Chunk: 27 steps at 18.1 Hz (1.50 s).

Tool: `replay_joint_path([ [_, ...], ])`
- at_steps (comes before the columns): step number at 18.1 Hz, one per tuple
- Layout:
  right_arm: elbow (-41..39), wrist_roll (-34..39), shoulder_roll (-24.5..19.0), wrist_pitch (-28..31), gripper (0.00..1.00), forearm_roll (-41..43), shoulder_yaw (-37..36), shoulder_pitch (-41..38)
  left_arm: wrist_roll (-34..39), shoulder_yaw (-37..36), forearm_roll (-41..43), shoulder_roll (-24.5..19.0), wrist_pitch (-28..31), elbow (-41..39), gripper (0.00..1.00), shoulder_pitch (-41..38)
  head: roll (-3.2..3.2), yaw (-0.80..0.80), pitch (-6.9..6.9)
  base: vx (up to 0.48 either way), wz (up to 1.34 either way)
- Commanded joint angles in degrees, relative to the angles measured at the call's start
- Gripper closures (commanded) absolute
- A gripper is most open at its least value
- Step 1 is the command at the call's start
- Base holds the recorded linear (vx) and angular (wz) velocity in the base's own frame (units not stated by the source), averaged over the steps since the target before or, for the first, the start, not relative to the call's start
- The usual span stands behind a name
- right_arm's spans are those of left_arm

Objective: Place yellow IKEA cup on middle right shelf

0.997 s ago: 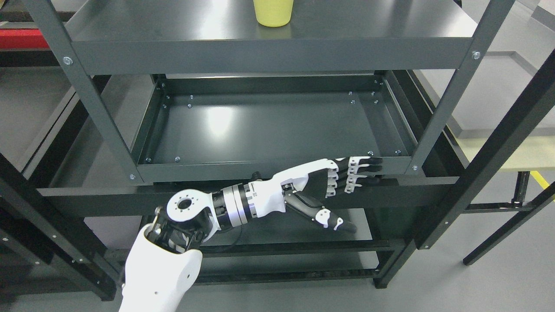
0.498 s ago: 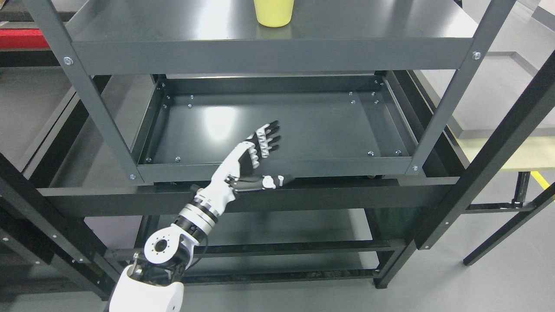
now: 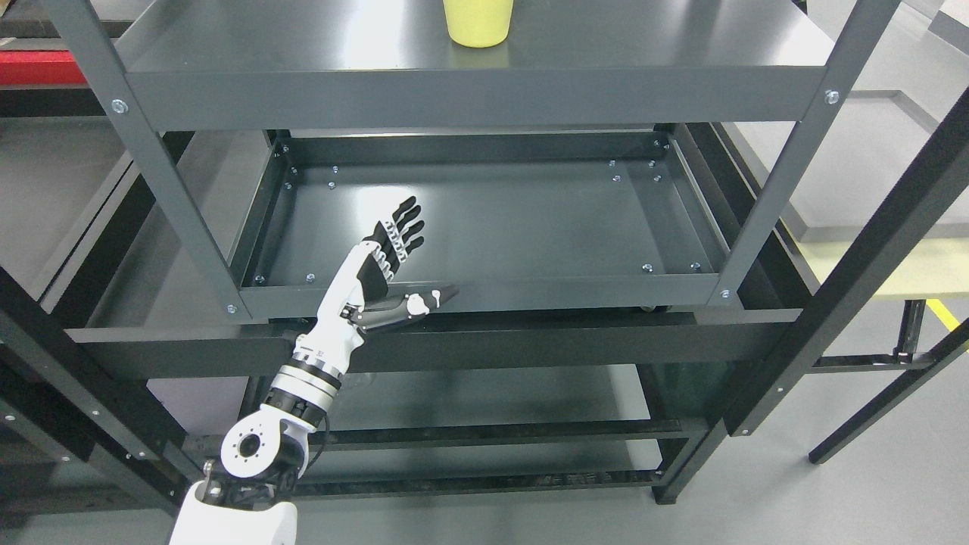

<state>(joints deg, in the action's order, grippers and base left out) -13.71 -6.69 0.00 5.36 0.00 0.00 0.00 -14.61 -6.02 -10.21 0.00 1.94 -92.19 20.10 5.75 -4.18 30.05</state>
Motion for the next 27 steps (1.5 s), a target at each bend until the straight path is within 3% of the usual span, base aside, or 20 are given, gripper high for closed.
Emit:
replay_joint_path([
  [1, 0.0, 0.01, 1.0, 0.0, 0.01, 1.41, 0.97, -0.79, 0.2, 3.2, 0.28, -1.0, 0.34, -4.04, 0.01, -0.41, 0.0, 0.0, 0.0, 0.0, 0.0],
  [7, 0.0, 0.01, 1.0, 0.0, 0.01, 1.41, 0.97, -0.79, 0.2, 3.99, 0.28, -1.0, 0.6, -5.11, 0.01, -2.44, 0.0, 0.0, 0.0, 0.0, 0.0],
  [11, 0.0, 0.01, 1.0, 0.0, 0.01, 1.41, 0.97, -0.79, 0.02, 7.06, 0.28, -1.0, 5.25, -5.81, 0.01, -1.82, 0.0, 0.0, 0.0, 0.0, 0.0],
  [27, 0.0, 0.01, 1.0, 0.0, 0.01, 1.41, 0.97, -0.79, 0.11, 6.98, 0.45, -1.0, 5.26, -5.81, 0.01, -2.08, 0.0, 0.0, 0.0, 0.0, 0.0],
])
